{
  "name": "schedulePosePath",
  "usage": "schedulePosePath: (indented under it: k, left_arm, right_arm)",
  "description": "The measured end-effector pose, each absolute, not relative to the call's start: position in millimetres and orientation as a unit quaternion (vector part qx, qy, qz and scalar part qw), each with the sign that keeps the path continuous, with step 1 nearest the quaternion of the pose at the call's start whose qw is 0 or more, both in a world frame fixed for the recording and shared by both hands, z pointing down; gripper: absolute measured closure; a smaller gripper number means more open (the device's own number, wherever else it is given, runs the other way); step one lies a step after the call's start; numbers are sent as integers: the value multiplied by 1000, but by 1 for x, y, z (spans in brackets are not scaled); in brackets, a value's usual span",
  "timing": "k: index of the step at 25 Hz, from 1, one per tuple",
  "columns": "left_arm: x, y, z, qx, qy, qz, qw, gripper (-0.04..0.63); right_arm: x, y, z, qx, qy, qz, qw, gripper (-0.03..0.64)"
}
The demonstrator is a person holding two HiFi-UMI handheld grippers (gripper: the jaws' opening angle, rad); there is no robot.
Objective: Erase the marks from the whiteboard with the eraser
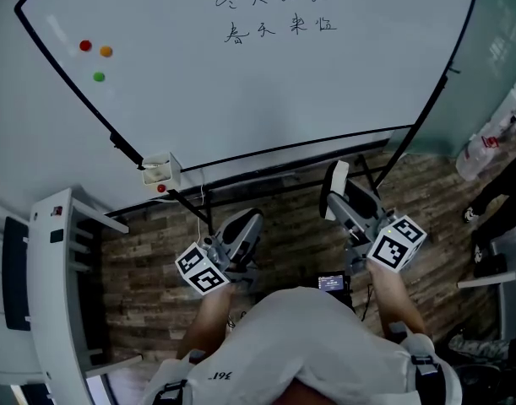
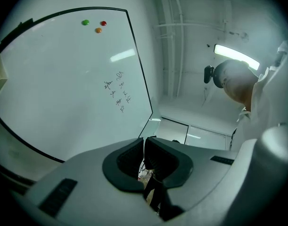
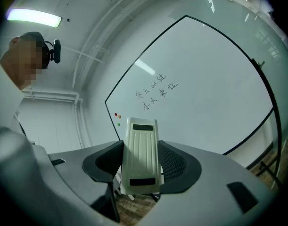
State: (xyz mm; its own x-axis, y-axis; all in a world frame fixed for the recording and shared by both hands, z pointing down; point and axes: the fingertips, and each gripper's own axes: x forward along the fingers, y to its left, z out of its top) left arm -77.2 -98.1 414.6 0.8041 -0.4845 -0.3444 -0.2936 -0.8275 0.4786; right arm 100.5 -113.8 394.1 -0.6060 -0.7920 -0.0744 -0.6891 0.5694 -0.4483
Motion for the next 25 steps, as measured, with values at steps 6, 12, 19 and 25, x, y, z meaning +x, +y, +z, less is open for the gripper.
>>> schedulePosePath:
  k: [6,12,19,25]
  left_arm:
    - [-74,-98,415,927,-212,-230,207,581]
    - [-66,-100,418,926,-220,-226,209,581]
    - [-50,-104,421,923,-237,-220,207,581]
    - [-29,-112,423,919,-258,-219,202,581]
  right_arm:
    - [107,-116,395,-435,872,-183,127,362]
    - [118,-128,399,-444,868,-185,122,362]
    - [127,-137,401,-425,881,-177,106,365]
    - [143,-152,402,-429,885,-159,82,365]
